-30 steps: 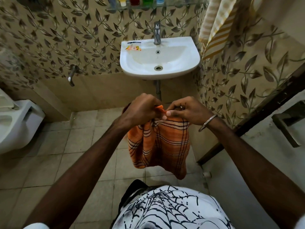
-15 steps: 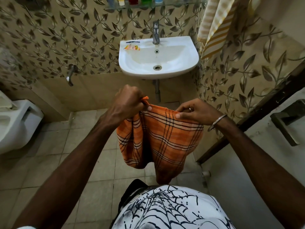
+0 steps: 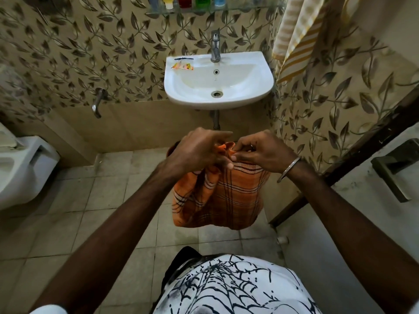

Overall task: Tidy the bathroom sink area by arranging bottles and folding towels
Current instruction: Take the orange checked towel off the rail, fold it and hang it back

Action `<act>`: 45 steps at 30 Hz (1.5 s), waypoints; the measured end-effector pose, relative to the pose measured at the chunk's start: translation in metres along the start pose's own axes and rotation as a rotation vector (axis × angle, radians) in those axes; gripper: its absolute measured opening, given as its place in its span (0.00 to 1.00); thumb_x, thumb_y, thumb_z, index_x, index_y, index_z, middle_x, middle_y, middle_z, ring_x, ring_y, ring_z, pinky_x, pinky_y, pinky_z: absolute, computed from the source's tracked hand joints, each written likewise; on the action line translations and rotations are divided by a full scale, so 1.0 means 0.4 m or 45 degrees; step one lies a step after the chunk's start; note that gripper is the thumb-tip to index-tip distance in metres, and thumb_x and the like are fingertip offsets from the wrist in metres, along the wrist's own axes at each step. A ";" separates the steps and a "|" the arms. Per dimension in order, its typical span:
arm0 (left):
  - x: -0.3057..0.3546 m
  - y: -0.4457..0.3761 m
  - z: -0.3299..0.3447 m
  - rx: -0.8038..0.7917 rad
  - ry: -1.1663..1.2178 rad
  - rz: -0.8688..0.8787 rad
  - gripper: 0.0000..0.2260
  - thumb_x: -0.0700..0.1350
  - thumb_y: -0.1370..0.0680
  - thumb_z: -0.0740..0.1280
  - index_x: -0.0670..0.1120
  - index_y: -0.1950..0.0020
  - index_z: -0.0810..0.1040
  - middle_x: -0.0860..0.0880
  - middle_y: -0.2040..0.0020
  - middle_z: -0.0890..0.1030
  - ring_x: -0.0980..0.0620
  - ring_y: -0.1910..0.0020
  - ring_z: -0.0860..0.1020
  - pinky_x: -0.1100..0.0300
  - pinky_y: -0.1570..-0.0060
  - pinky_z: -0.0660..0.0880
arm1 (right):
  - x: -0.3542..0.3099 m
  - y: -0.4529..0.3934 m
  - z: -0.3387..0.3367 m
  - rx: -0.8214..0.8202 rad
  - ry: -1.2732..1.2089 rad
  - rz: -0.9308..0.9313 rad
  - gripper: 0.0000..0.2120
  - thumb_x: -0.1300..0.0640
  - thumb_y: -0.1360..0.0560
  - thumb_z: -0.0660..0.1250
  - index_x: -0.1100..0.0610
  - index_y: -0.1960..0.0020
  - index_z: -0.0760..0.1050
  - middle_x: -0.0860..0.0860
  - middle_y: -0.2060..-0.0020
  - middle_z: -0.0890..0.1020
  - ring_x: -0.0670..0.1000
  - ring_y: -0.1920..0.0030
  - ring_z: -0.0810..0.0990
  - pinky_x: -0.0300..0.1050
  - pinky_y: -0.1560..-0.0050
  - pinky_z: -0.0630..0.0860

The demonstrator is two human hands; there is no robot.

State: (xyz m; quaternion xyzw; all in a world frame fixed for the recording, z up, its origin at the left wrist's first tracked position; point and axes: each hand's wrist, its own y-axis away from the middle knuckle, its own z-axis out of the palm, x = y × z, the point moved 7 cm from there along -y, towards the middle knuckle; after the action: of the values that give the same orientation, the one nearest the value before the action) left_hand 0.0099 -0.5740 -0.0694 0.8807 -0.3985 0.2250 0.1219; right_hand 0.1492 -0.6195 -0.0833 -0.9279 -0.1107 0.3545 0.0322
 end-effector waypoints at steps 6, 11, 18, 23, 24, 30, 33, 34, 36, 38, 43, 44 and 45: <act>0.021 -0.020 0.021 -0.011 0.159 0.163 0.22 0.50 0.33 0.79 0.49 0.40 0.83 0.49 0.42 0.85 0.54 0.45 0.83 0.56 0.48 0.80 | 0.000 0.013 -0.011 -0.036 -0.043 -0.024 0.04 0.49 0.28 0.74 0.44 0.53 0.82 0.43 0.61 0.84 0.44 0.60 0.83 0.56 0.59 0.81; 0.011 -0.038 0.025 0.063 0.119 0.117 0.12 0.52 0.32 0.79 0.45 0.61 0.82 0.51 0.67 0.82 0.57 0.69 0.79 0.68 0.71 0.71 | 0.019 0.025 -0.011 -0.025 -0.110 0.056 0.05 0.49 0.28 0.75 0.48 0.54 0.84 0.44 0.61 0.85 0.44 0.60 0.82 0.48 0.60 0.79; -0.008 -0.041 0.000 0.114 -0.066 0.126 0.09 0.50 0.32 0.79 0.46 0.60 0.85 0.51 0.65 0.84 0.54 0.65 0.82 0.52 0.64 0.81 | 0.086 0.042 -0.005 -0.175 -0.113 0.276 0.09 0.51 0.18 0.63 0.48 0.44 0.81 0.42 0.53 0.83 0.43 0.51 0.83 0.43 0.53 0.79; -0.016 -0.032 -0.016 0.117 -0.081 0.132 0.08 0.49 0.31 0.78 0.47 0.56 0.87 0.52 0.60 0.86 0.55 0.62 0.83 0.54 0.61 0.82 | 0.096 0.051 0.002 -0.328 0.023 0.371 0.09 0.50 0.20 0.66 0.42 0.41 0.78 0.40 0.52 0.80 0.41 0.53 0.81 0.39 0.58 0.79; -0.015 -0.030 -0.014 0.110 -0.088 0.134 0.08 0.49 0.30 0.78 0.47 0.55 0.87 0.51 0.60 0.86 0.55 0.61 0.84 0.55 0.61 0.82 | 0.096 0.049 0.000 -0.316 0.043 0.392 0.11 0.50 0.21 0.68 0.42 0.39 0.77 0.40 0.53 0.80 0.39 0.55 0.80 0.37 0.61 0.78; -0.016 -0.016 -0.006 0.080 -0.110 0.131 0.08 0.49 0.29 0.77 0.46 0.55 0.86 0.51 0.61 0.86 0.56 0.63 0.83 0.58 0.62 0.81 | 0.080 0.024 -0.011 -0.163 0.617 0.284 0.09 0.46 0.25 0.72 0.46 0.46 0.81 0.44 0.55 0.79 0.46 0.56 0.78 0.47 0.59 0.77; -0.021 -0.011 -0.011 0.076 -0.103 0.107 0.07 0.48 0.29 0.77 0.46 0.54 0.86 0.52 0.60 0.86 0.56 0.62 0.83 0.56 0.61 0.82 | 0.092 0.020 -0.007 -0.076 0.652 0.331 0.03 0.51 0.25 0.73 0.48 0.52 0.82 0.46 0.58 0.81 0.49 0.55 0.80 0.51 0.57 0.81; -0.024 -0.010 -0.013 0.082 -0.107 0.101 0.07 0.48 0.29 0.77 0.46 0.54 0.86 0.52 0.60 0.85 0.56 0.62 0.83 0.55 0.60 0.82 | 0.096 0.020 -0.012 -0.026 0.620 0.343 0.03 0.53 0.25 0.73 0.48 0.51 0.82 0.47 0.57 0.83 0.49 0.56 0.81 0.52 0.56 0.82; -0.039 -0.009 -0.015 0.089 -0.104 0.079 0.08 0.49 0.29 0.77 0.46 0.55 0.85 0.52 0.60 0.85 0.54 0.62 0.83 0.52 0.61 0.82 | 0.100 0.022 -0.030 0.072 0.502 0.326 0.06 0.56 0.25 0.73 0.49 0.49 0.83 0.47 0.57 0.85 0.48 0.58 0.82 0.48 0.58 0.82; -0.059 -0.006 -0.022 0.096 -0.097 0.048 0.08 0.48 0.29 0.77 0.46 0.55 0.86 0.52 0.60 0.85 0.54 0.62 0.83 0.51 0.61 0.82 | 0.094 0.027 -0.046 0.086 0.320 0.286 0.06 0.57 0.24 0.72 0.51 0.47 0.82 0.48 0.57 0.85 0.46 0.58 0.83 0.44 0.58 0.82; -0.085 -0.004 -0.043 0.126 -0.070 0.021 0.08 0.47 0.31 0.79 0.44 0.58 0.86 0.54 0.66 0.82 0.56 0.68 0.81 0.61 0.69 0.75 | 0.079 0.047 -0.046 -0.072 0.240 0.182 0.12 0.52 0.27 0.75 0.53 0.44 0.83 0.45 0.56 0.85 0.35 0.59 0.79 0.29 0.60 0.75; -0.085 -0.004 -0.044 0.135 -0.060 0.025 0.07 0.46 0.31 0.79 0.44 0.59 0.86 0.54 0.67 0.82 0.57 0.68 0.81 0.61 0.69 0.73 | 0.077 0.048 -0.045 -0.062 0.286 0.147 0.11 0.54 0.27 0.75 0.53 0.45 0.84 0.46 0.56 0.85 0.36 0.60 0.79 0.31 0.60 0.76; -0.084 -0.005 -0.045 0.144 -0.050 0.029 0.07 0.46 0.31 0.79 0.44 0.59 0.85 0.53 0.67 0.82 0.57 0.68 0.81 0.61 0.69 0.74 | 0.075 0.047 -0.045 -0.042 0.323 0.119 0.09 0.56 0.27 0.75 0.54 0.47 0.85 0.48 0.57 0.86 0.39 0.61 0.79 0.34 0.60 0.77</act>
State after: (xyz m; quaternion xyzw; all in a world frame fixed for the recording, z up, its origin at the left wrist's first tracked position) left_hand -0.0136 -0.5439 -0.0707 0.8858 -0.3976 0.2312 0.0616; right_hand 0.1862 -0.6307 -0.0922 -0.9698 -0.0683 0.2337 0.0142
